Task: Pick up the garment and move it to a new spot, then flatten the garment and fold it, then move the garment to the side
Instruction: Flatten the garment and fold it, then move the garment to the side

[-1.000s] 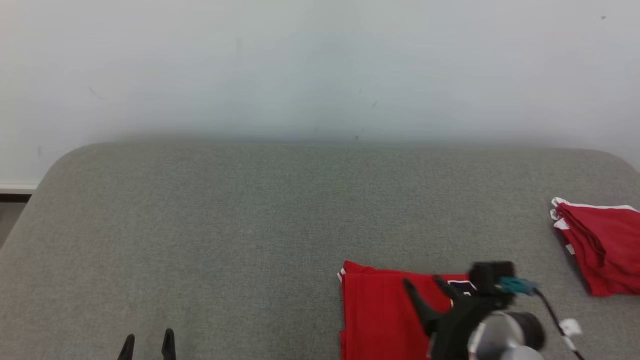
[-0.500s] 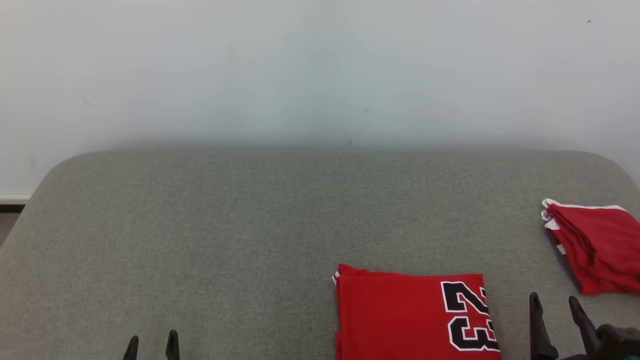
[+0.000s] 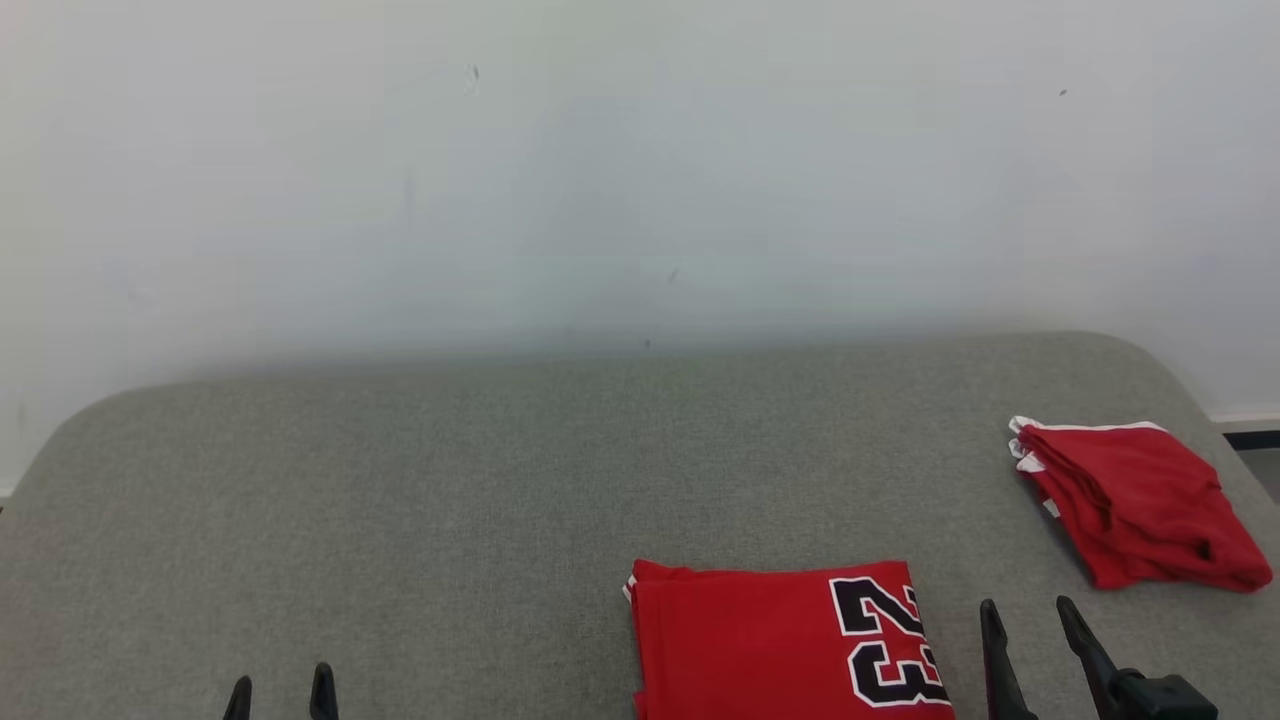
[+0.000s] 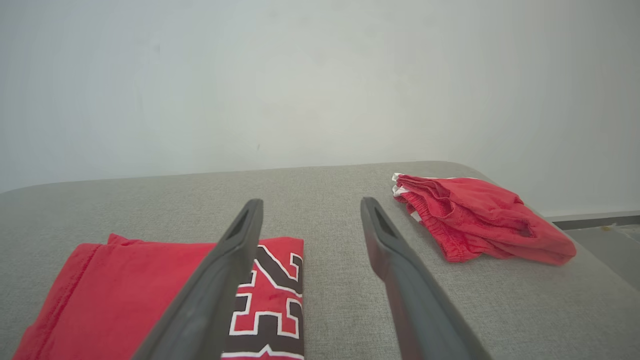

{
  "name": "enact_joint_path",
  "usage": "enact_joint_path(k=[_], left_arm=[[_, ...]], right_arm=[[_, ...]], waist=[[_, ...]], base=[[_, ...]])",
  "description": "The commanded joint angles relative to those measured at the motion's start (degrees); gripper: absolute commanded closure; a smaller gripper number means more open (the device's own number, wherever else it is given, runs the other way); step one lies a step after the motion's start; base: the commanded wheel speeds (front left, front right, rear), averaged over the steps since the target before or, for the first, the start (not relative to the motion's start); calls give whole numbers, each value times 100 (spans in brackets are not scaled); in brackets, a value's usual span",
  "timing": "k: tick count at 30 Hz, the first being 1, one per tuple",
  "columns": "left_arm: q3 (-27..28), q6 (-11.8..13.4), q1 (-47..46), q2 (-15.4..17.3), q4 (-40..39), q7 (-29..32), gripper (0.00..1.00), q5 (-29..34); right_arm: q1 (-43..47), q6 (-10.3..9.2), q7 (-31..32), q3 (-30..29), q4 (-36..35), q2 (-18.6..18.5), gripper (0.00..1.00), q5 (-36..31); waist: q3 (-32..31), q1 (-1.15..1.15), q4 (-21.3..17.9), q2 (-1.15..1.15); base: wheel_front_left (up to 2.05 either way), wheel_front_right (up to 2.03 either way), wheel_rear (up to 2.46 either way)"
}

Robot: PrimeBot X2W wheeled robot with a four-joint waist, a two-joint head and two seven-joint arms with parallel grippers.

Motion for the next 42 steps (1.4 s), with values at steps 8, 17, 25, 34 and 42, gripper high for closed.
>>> enact_joint_path(k=[8,17,25,34,42], left_arm=[[228,-278,227,-109,265,-17,0,243],[369,-383,244,-157,348,-18,0,348],[393,-446,140,-188,418,-18,0,401],[341,-476,73,-221,351,-18,0,430],[280,-495,2,-235,322,-18,0,460]], right_arm=[[-45,4,233,52,-37,-26,0,110],[47,4,450,11,-231,-7,0,26],[55,4,513,10,-305,13,0,-65],[-161,4,2433,-385,-602,28,0,-62],[-517,5,4919,-679,-622,60,0,48]], waist=[[-179,0,-29,0],[-100,0,7,0],[-54,0,30,0],[128,0,189,0],[421,0,556,0]], base=[[0,0,0],[0,0,0],[0,0,0],[0,0,0],[0,0,0]])
